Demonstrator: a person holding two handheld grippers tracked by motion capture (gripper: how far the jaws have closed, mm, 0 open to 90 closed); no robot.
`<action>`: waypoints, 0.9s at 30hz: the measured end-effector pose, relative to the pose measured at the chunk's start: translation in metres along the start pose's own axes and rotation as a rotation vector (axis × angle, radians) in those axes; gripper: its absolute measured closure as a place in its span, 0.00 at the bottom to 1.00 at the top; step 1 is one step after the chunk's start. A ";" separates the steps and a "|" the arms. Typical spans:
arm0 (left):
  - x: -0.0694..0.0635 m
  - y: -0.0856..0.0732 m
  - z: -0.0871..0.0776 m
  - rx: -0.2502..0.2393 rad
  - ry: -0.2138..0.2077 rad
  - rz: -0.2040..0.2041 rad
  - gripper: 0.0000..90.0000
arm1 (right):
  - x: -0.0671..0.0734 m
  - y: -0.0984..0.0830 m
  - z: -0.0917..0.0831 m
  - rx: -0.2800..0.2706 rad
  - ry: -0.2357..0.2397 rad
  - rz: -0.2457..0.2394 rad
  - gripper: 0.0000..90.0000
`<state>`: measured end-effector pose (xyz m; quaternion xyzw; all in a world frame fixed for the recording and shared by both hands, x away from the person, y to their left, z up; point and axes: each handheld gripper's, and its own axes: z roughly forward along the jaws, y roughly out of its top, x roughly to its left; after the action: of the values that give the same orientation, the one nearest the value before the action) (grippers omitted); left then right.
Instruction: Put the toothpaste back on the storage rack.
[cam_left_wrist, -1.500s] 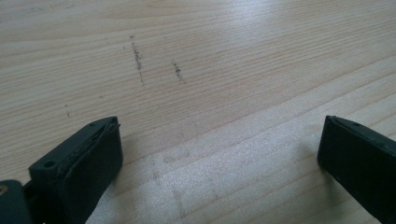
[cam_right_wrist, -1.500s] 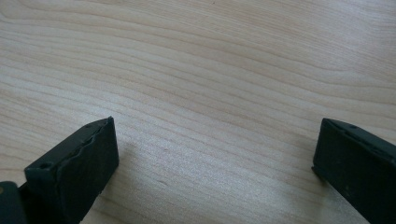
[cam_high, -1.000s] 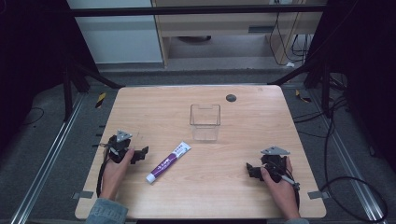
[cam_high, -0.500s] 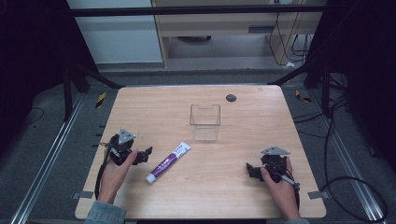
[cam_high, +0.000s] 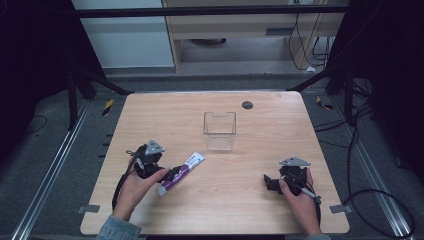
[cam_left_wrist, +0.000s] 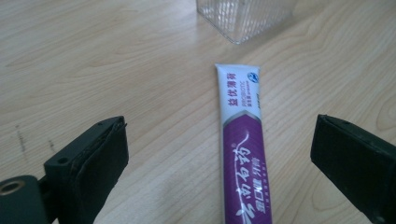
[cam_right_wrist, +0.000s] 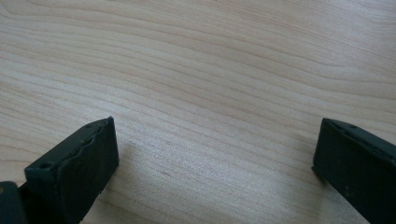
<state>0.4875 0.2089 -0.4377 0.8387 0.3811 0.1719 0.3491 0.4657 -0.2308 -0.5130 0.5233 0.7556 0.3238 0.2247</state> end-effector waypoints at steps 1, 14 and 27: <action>-0.004 0.002 0.002 0.016 -0.001 0.017 0.04 | 0.000 0.000 0.000 0.000 0.000 0.000 0.00; -0.012 0.019 0.023 0.174 -0.041 0.085 0.16 | 0.000 0.000 0.000 0.002 0.000 0.000 0.00; -0.008 0.034 0.044 0.297 -0.081 0.133 0.30 | 0.000 0.000 0.000 0.001 0.001 0.001 0.00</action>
<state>0.5244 0.1670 -0.4447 0.9107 0.3316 0.1023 0.2243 0.4656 -0.2308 -0.5129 0.5236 0.7555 0.3238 0.2240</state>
